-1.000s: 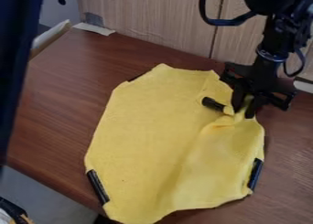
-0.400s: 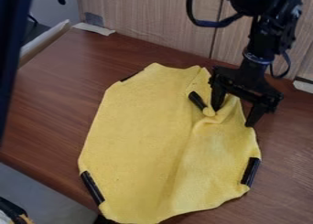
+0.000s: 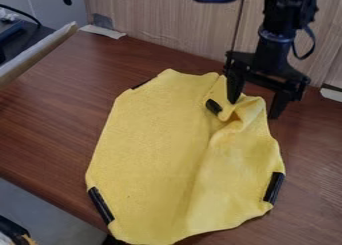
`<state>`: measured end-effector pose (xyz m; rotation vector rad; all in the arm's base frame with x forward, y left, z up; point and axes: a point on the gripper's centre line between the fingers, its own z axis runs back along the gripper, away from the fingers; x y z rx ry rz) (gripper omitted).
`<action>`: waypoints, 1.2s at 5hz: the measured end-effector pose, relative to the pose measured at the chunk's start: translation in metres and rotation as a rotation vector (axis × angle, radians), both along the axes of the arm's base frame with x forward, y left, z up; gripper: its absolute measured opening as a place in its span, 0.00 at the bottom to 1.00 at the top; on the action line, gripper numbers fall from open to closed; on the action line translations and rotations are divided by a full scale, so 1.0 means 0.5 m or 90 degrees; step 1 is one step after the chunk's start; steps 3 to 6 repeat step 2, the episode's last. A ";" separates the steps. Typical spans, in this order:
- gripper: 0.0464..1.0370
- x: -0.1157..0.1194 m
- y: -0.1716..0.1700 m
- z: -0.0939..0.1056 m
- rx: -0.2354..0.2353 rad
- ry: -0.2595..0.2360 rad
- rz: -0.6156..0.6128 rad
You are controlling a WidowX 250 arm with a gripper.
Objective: Unfold the cloth from left to right
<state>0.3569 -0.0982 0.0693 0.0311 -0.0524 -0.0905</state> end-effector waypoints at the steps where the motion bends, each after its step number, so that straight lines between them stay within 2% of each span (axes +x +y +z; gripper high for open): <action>1: 0.96 -0.020 0.020 0.052 -0.022 -0.014 0.007; 2: 0.96 -0.033 0.042 0.089 -0.034 -0.046 0.006; 6: 0.96 -0.033 0.042 0.089 -0.034 -0.046 0.006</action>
